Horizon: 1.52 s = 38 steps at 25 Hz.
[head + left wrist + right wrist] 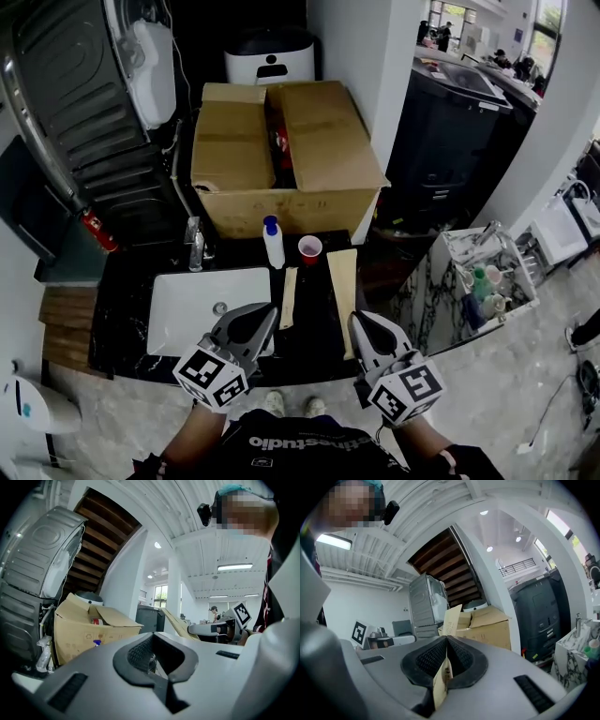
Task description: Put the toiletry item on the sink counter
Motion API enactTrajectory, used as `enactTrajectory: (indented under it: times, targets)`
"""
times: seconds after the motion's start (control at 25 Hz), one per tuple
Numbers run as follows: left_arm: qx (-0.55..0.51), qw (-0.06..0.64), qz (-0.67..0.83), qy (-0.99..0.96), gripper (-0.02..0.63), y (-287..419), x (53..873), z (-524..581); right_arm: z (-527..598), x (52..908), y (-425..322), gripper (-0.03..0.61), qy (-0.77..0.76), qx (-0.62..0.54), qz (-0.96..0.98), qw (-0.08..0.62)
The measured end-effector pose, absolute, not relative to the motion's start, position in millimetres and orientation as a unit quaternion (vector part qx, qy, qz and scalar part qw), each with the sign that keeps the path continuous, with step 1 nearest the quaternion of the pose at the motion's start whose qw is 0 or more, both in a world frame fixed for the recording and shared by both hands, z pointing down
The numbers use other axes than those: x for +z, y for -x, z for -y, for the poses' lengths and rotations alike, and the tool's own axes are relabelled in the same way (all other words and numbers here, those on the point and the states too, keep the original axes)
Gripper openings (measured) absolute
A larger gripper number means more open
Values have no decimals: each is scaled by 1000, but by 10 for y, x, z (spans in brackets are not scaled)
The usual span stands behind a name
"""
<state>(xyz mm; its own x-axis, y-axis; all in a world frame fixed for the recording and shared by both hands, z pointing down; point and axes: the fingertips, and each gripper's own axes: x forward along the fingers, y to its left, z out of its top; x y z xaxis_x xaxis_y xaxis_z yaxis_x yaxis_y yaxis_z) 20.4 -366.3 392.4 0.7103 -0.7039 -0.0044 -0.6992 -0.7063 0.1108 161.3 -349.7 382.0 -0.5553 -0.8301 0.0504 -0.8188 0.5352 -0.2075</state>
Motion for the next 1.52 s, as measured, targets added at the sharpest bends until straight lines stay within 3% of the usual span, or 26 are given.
enactTrajectory:
  times: [0.56,1.52]
  targets:
    - [-20,74,364,-928,14,144,4374,4294,4184,4360,-1377,40,513,-154,-844,-13]
    - [-12,125,367,-922,14,437,4897,4611,4974,6406,-1418,40,551,-296,-765,-151]
